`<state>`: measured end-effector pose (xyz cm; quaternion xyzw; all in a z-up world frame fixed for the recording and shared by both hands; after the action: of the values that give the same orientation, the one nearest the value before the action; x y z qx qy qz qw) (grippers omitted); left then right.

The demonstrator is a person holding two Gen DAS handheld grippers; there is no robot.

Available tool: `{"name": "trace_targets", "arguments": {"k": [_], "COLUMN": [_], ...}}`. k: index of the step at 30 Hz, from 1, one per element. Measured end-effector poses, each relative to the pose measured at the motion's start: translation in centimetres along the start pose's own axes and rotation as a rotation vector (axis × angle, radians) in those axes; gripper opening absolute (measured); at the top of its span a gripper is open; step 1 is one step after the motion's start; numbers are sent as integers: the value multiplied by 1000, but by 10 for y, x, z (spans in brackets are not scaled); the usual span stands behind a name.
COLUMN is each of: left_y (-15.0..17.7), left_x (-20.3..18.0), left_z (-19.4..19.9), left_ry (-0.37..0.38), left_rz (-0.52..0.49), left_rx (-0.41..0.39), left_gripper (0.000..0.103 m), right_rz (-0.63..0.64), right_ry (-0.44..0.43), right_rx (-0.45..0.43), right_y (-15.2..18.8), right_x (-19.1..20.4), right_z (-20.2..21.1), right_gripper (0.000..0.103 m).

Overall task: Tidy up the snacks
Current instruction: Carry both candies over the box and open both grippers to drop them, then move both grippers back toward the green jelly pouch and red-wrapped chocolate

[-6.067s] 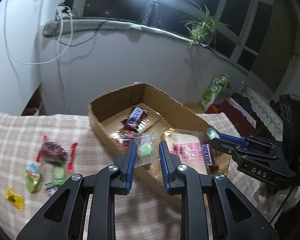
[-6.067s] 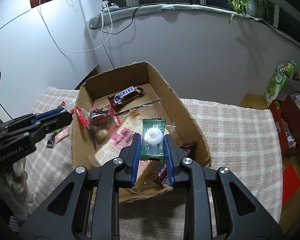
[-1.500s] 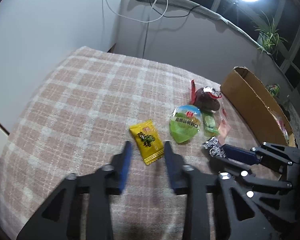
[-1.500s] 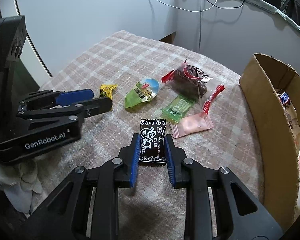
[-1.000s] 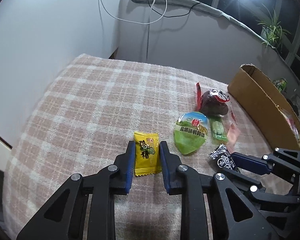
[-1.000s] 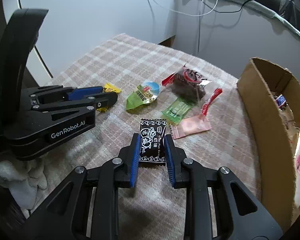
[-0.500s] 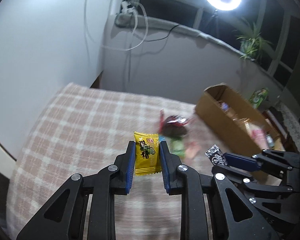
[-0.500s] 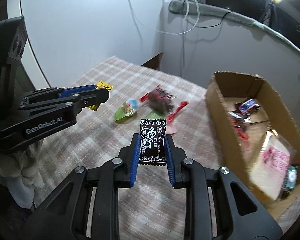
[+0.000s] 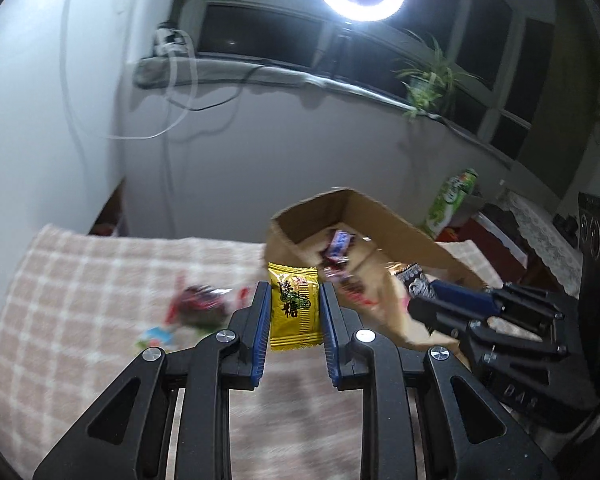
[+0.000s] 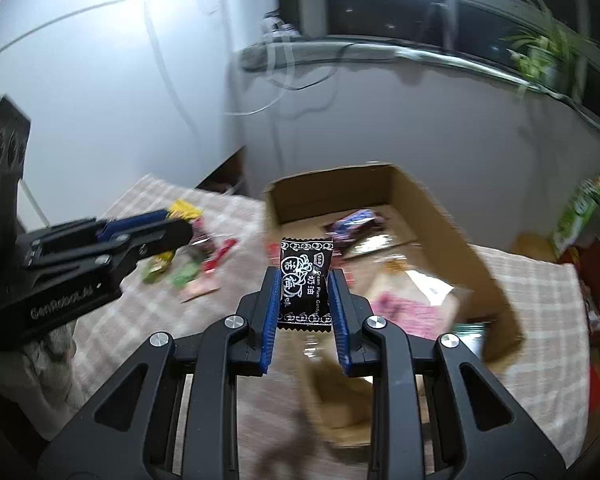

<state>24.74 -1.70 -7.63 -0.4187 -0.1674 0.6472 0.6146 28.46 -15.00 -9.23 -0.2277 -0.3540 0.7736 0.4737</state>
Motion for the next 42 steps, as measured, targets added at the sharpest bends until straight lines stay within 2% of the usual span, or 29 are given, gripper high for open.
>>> {"name": "trace_targets", "arguments": {"k": [4, 8, 14, 18, 27, 36, 37, 38, 39, 40, 42], "left_y": [0, 0, -2, 2, 13, 23, 23, 24, 25, 25, 26], "left_x": [-25, -37, -50, -65, -77, -84, -86, -87, -88, -88, -89], "left_z": [-13, -18, -28, -39, -53, -56, -57, -57, -57, -57, -58], "left_ry": [35, 45, 63, 70, 74, 75, 76, 75, 71, 68, 63], "left_rz": [-35, -56, -51, -83, -110, -133, -138, -142, -146, -149, -152], "left_rx": [17, 23, 32, 47, 76, 95, 97, 98, 97, 96, 96], "left_gripper": [22, 22, 22, 22, 22, 22, 23, 23, 24, 26, 34], "right_rz": [-54, -97, -128, -181, -151, -177, -176, -174, -171, -169, -162], "right_ry": [34, 28, 66, 57, 60, 71, 69, 75, 88, 100, 108], "right_rx": [-5, -21, -48, -36, -26, 4, 3, 1, -4, -12, -18], "right_y": [4, 2, -4, 0, -5, 8, 8, 8, 8, 7, 7], "right_x": [-26, -45, -64, -81, -77, -87, -87, -87, -87, -87, -87], "right_z": [5, 3, -8, -19, -21, -26, -25, -24, -22, -20, -17], "right_gripper": [25, 25, 25, 25, 25, 26, 27, 36, 53, 60, 62]}}
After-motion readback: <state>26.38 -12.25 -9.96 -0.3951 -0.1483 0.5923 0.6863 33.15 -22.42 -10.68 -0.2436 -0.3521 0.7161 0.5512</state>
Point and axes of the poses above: each gripper's, at about its wrist camera, not at the fingertips, and z roughly against the way its jaws point, x to its left, y to its underside, the point moved 6 cm from there along -z, roughly the way its jaws point, and after that the axes turned 9 degrees about z, right-handed, at the moved point
